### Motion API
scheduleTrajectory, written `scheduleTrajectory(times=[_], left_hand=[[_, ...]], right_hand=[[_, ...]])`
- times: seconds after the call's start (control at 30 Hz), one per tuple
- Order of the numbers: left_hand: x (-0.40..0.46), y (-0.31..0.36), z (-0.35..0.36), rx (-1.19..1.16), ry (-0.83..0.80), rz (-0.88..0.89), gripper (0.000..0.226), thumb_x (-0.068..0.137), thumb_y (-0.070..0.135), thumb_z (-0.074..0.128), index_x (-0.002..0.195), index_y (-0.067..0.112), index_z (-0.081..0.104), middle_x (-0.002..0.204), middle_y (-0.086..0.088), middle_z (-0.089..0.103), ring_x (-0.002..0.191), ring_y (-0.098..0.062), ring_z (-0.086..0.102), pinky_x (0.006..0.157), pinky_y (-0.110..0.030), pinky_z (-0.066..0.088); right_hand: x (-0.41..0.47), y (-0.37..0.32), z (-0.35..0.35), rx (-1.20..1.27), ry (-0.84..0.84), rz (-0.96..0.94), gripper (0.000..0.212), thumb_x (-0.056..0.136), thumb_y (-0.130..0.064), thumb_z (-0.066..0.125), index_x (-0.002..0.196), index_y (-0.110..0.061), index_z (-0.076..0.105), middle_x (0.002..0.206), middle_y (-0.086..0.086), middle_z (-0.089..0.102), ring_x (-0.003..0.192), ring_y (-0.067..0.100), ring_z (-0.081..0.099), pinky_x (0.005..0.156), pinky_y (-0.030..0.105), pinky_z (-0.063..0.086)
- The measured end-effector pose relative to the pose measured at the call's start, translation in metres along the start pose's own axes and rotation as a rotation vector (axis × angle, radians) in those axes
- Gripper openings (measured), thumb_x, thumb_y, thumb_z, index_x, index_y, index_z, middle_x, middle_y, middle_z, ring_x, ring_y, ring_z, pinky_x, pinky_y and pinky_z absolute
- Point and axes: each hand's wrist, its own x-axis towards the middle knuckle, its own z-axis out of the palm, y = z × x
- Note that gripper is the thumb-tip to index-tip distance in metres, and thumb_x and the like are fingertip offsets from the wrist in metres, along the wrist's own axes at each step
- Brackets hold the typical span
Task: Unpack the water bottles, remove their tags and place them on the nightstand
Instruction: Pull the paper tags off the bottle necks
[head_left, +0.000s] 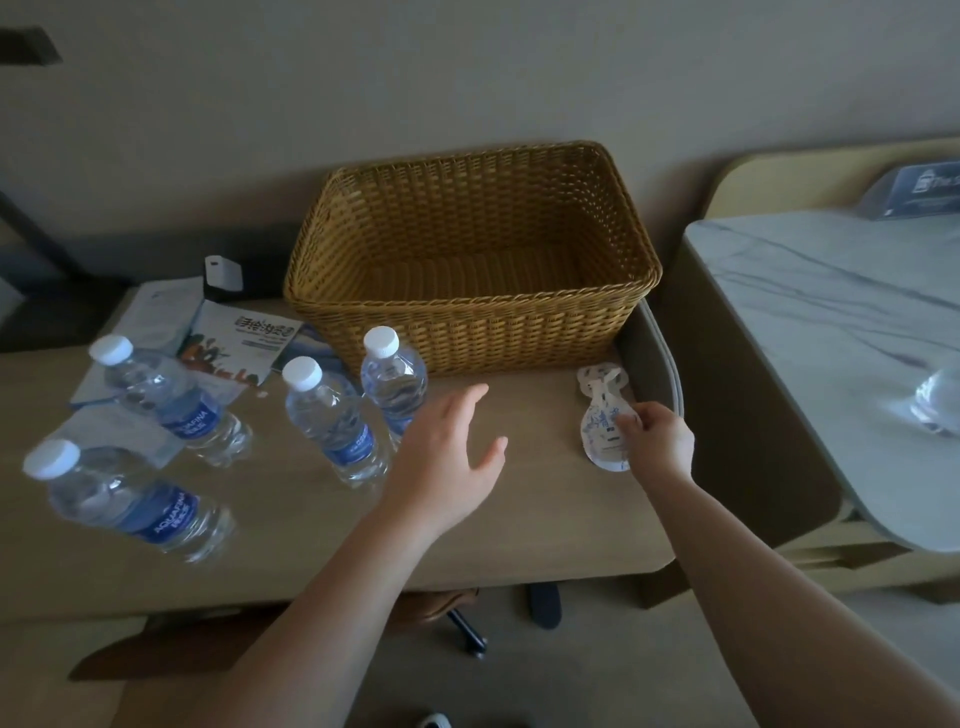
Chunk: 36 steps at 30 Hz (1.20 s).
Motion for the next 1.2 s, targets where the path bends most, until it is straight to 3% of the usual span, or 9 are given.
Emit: scheduleTrajectory(times=[0.13,0.23,0.33,0.47,0.6,0.8,0.93,1.2], left_hand=[[-0.001,-0.007,0.004,0.008,-0.024,-0.017,0.056,0.088,0.030,0.066,0.139,0.016,0.047,0.129,0.000,0.056,0.115,-0.014,0.050,0.094,-0.020,0.036],[-0.002,-0.011,0.007,0.003,-0.039,-0.035,0.057,0.089,0.030,0.065,0.140,0.018,0.046,0.132,-0.001,0.055,0.118,-0.016,0.050,0.099,-0.028,0.042],[-0.004,-0.013,0.010,-0.006,-0.047,-0.046,0.057,0.088,0.029,0.066,0.140,0.017,0.046,0.133,-0.002,0.055,0.119,-0.018,0.050,0.100,-0.031,0.042],[-0.006,-0.015,0.013,-0.006,-0.052,-0.047,0.057,0.089,0.029,0.065,0.141,0.017,0.045,0.135,-0.002,0.054,0.122,-0.017,0.049,0.101,-0.032,0.042],[-0.008,-0.019,0.013,-0.010,-0.041,-0.054,0.057,0.089,0.028,0.065,0.141,0.016,0.045,0.137,-0.002,0.053,0.124,-0.017,0.048,0.103,-0.032,0.041],[-0.018,-0.031,0.009,0.019,0.013,-0.075,0.056,0.088,0.028,0.066,0.140,0.015,0.047,0.136,-0.002,0.054,0.124,-0.018,0.049,0.099,-0.024,0.036],[-0.030,-0.039,0.005,0.011,0.059,-0.101,0.054,0.087,0.027,0.066,0.137,0.015,0.049,0.129,0.000,0.057,0.118,-0.015,0.051,0.097,-0.022,0.036],[-0.072,-0.062,-0.020,0.009,0.175,-0.244,0.054,0.088,0.030,0.064,0.138,0.021,0.047,0.125,0.005,0.057,0.113,-0.009,0.052,0.091,-0.020,0.038]], right_hand=[[0.005,0.007,0.003,-0.086,0.005,0.002,0.033,0.093,-0.019,0.054,0.124,-0.009,0.059,0.110,0.013,0.065,0.093,0.023,0.060,0.072,0.029,0.044],[-0.002,0.011,0.004,-0.279,-0.034,-0.078,0.044,0.093,-0.015,0.051,0.136,-0.008,0.046,0.128,0.015,0.054,0.113,0.031,0.054,0.085,0.035,0.045],[-0.018,0.021,0.006,-0.466,-0.025,-0.273,0.051,0.092,-0.012,0.052,0.141,-0.006,0.039,0.148,0.012,0.034,0.136,0.029,0.032,0.105,0.040,0.037],[-0.033,0.034,0.013,-0.615,-0.135,-0.406,0.046,0.093,-0.017,0.050,0.138,-0.007,0.045,0.149,0.009,0.034,0.138,0.028,0.024,0.108,0.039,0.031],[-0.032,0.036,0.016,-0.724,-0.295,-0.349,0.053,0.095,-0.028,0.045,0.144,-0.011,0.036,0.155,0.007,0.025,0.143,0.027,0.014,0.115,0.039,0.023],[-0.031,0.029,0.018,-0.729,-0.331,-0.377,0.059,0.096,-0.028,0.047,0.148,-0.010,0.027,0.161,0.007,0.012,0.148,0.024,0.003,0.119,0.040,0.013],[-0.047,0.020,0.031,-0.645,-0.326,-0.430,0.057,0.095,-0.031,0.051,0.146,-0.012,0.033,0.159,0.004,0.017,0.147,0.021,0.008,0.115,0.038,0.020],[-0.105,-0.014,0.081,-0.419,-0.430,-0.644,0.041,0.090,-0.024,0.060,0.128,-0.011,0.057,0.137,0.005,0.047,0.125,0.024,0.046,0.100,0.032,0.040]])
